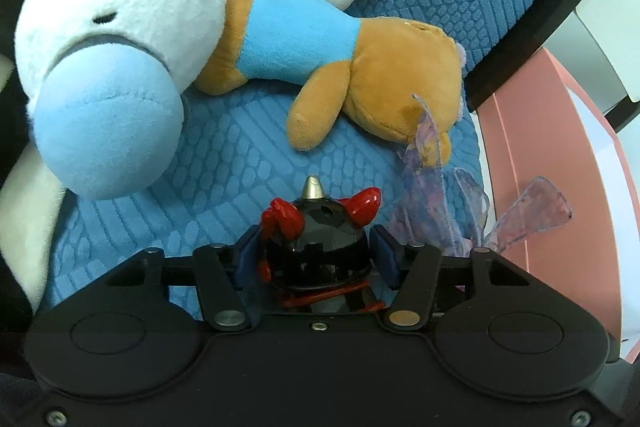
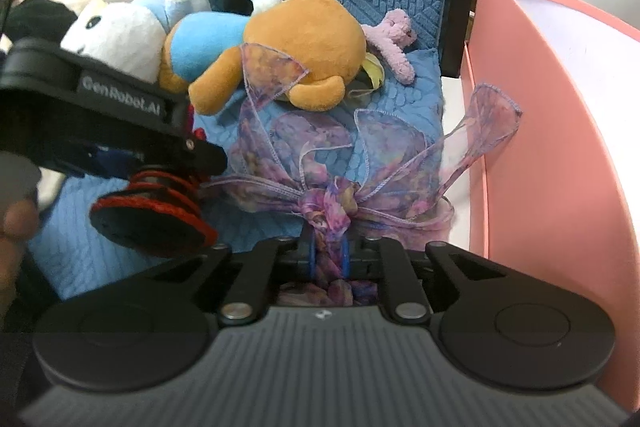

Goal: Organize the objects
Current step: 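Lift the red figurine with the left gripper while the right gripper holds the bow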

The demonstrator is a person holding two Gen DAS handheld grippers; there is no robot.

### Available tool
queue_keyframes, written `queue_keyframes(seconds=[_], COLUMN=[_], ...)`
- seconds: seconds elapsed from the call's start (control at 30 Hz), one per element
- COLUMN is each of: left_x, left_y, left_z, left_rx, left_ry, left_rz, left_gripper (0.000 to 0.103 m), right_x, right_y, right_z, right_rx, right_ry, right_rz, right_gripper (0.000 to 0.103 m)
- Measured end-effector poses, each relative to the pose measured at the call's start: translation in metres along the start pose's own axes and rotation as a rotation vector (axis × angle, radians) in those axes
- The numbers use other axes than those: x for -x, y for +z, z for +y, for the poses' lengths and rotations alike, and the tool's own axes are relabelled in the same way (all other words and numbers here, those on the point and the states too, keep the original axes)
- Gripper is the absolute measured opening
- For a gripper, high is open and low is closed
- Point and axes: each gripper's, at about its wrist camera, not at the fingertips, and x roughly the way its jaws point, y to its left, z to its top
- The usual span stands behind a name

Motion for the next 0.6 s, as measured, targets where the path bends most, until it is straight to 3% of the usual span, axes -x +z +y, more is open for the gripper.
queue_keyframes(seconds=[0.37,0.6], left_x=[0.037,0.048], left_y=[-0.009,-0.018], left_z=[-0.007,-0.014], left_rx=[-0.048,-0.088], left_ry=[0.008,0.015], left_rz=[-0.143,-0.169], left_gripper=[0.054,0.053], right_x=[0.03,0.037], right_y=[0.0,0.001], right_z=[0.009,0.002], right_rx=[0.025,-0.053], right_ry=[-0.021,0.015], right_rz=[-0.078,-0.048], right_gripper=[0.015,0.015])
